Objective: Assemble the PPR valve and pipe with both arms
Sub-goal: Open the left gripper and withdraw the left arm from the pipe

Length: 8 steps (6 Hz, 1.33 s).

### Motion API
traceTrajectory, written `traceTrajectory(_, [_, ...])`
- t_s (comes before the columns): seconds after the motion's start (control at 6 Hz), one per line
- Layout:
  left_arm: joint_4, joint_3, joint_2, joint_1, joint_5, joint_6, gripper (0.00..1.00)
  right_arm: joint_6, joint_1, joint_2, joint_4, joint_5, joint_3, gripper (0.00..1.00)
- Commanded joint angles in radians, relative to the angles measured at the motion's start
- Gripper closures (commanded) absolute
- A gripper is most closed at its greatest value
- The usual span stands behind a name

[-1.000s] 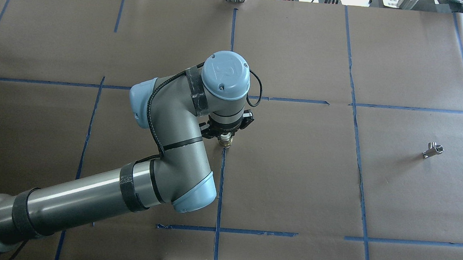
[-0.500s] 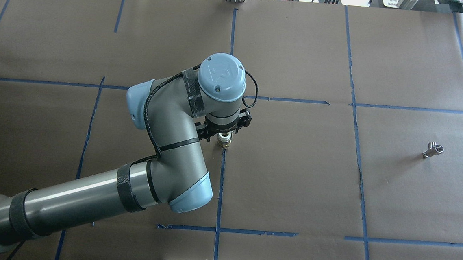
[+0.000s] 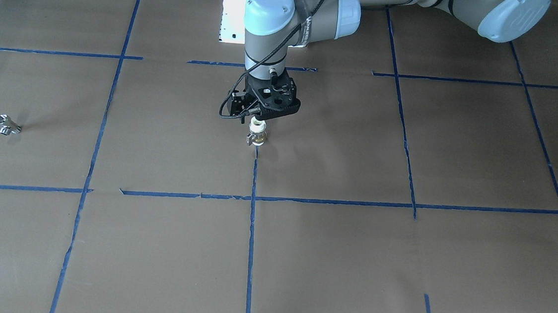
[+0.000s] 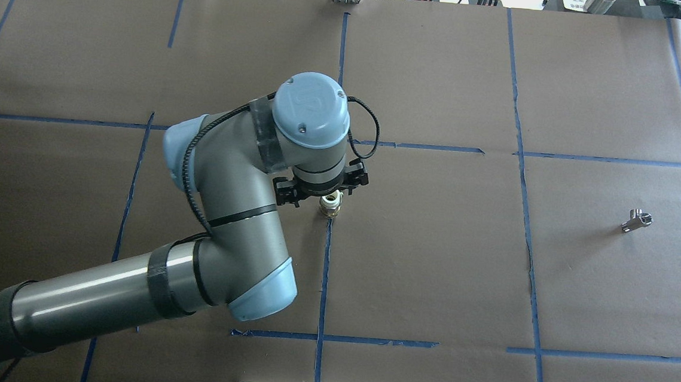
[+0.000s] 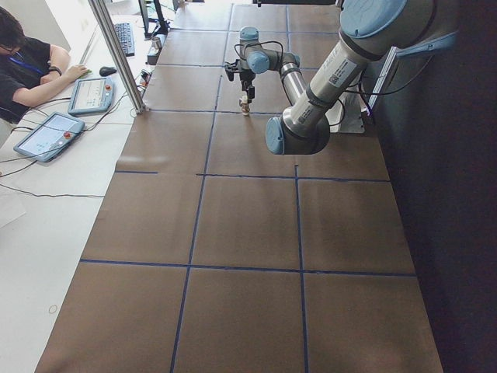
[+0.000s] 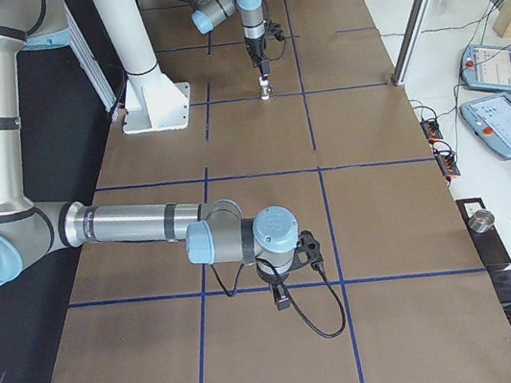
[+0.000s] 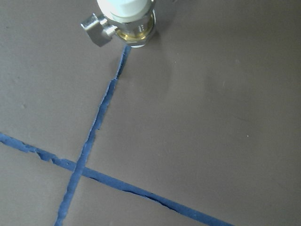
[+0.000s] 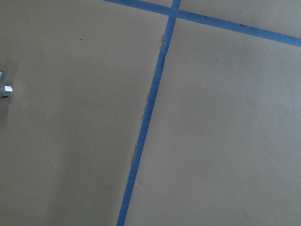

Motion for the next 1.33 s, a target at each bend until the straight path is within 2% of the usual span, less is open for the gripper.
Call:
traceTrajectory(0.0, [0.033,-0.268,0.246,-0.064,-0.066,0.259,0.00,0.000,0.000,0.000,0.000,0.000,0.001,0.00])
traceTrajectory(0.33, [0.019,-0.451,0.518,-0.157,-0.078,0.577,0.00,0.000,0.000,0.000,0.000,0.000,0.007,0.00])
traceTrajectory(0.5, [0.018,-0.492,0.627,-0.250,-0.149,0.718,0.00,0.000,0.000,0.005,0.000,-0.001,0.007,0.00])
traceTrajectory(0.67, [0.018,-0.483,0.725,-0.417,-0.283,0.958,0.00,0.012,0.000,0.023,0.000,0.000,0.004,0.00])
traceTrajectory(0.83, [0.019,-0.457,0.805,-0.572,-0.358,1.156,0.00,0.020,0.000,0.032,0.000,0.002,0.007,0.00])
traceTrajectory(1.17, [0.018,-0.274,0.912,-0.871,-0.461,1.542,0.00,0.031,0.000,0.041,0.000,0.002,0.017,0.00])
